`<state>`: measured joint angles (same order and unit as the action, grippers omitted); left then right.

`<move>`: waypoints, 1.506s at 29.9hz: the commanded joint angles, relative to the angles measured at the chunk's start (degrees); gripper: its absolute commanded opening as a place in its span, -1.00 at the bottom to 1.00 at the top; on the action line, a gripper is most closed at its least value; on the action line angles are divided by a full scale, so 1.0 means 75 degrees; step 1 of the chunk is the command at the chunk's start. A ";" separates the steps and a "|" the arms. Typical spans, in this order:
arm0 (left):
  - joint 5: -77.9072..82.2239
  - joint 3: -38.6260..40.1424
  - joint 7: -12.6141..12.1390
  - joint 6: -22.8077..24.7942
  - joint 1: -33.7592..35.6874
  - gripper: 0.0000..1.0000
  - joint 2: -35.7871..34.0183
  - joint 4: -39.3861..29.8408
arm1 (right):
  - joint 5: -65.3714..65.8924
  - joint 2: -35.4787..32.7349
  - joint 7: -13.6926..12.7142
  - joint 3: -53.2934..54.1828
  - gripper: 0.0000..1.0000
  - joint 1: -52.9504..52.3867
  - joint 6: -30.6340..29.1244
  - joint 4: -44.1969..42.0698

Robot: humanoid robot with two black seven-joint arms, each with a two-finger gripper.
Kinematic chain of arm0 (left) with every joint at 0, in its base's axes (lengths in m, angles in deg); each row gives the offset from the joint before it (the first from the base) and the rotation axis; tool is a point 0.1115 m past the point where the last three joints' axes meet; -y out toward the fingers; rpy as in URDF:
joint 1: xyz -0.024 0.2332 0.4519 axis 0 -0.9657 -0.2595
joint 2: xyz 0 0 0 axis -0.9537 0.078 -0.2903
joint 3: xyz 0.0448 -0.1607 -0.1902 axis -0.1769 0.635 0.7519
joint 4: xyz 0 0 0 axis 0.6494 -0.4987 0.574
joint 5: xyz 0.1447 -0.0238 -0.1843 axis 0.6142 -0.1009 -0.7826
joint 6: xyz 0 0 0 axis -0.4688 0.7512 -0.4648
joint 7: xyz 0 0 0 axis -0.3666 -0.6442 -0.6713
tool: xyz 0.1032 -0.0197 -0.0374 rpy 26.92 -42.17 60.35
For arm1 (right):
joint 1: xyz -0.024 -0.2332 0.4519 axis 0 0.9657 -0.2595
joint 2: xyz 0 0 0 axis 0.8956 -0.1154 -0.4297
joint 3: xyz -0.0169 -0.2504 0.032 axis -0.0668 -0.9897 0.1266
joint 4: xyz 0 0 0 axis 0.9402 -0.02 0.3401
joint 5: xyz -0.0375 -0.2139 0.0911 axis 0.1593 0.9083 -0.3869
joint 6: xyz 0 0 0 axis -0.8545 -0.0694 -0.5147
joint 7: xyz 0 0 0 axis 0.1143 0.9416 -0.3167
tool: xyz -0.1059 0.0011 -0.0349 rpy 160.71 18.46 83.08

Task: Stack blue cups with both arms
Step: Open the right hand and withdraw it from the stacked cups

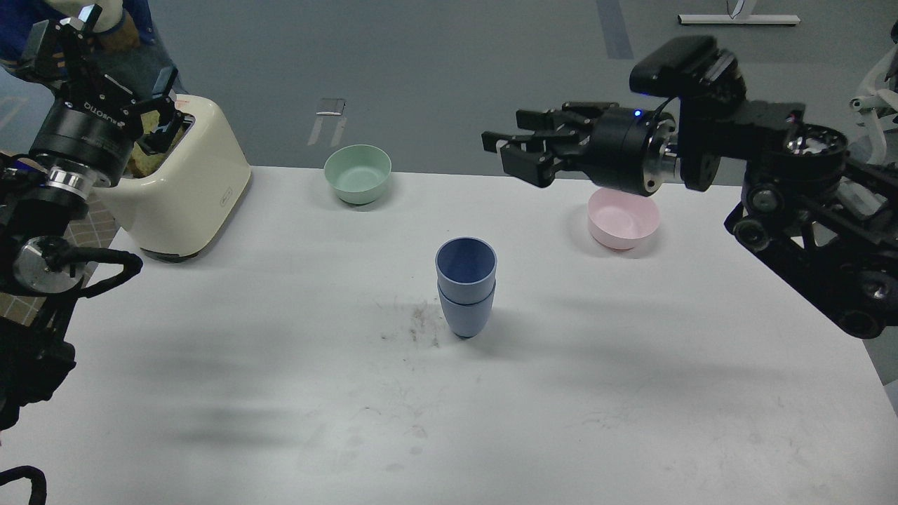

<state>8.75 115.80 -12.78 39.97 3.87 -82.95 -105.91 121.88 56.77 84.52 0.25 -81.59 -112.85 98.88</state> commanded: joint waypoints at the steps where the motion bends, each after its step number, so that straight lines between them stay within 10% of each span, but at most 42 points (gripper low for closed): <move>1: 0.0011 0.0000 -0.0006 0.0000 0.0000 0.95 -0.0011 -0.0011 | -0.0092 0.0021 0.0000 0.1657 1.00 0.0032 0.0000 -0.0206; 17: 0.0011 -0.0258 0.0030 -0.0012 0.0011 0.95 -0.0035 -0.0011 | -0.3193 -0.0119 0.0011 0.5412 1.00 0.0336 0.0000 -0.2713; 45: 0.0046 -0.0293 0.0018 0.0023 0.0269 0.95 -0.0105 0.0106 | -1.0815 -0.0213 0.0082 0.5800 1.00 0.2798 0.0000 -0.4508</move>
<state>9.09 113.61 -12.73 40.17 5.81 -83.91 -105.13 41.25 55.16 85.16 43.70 -60.89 -112.83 64.98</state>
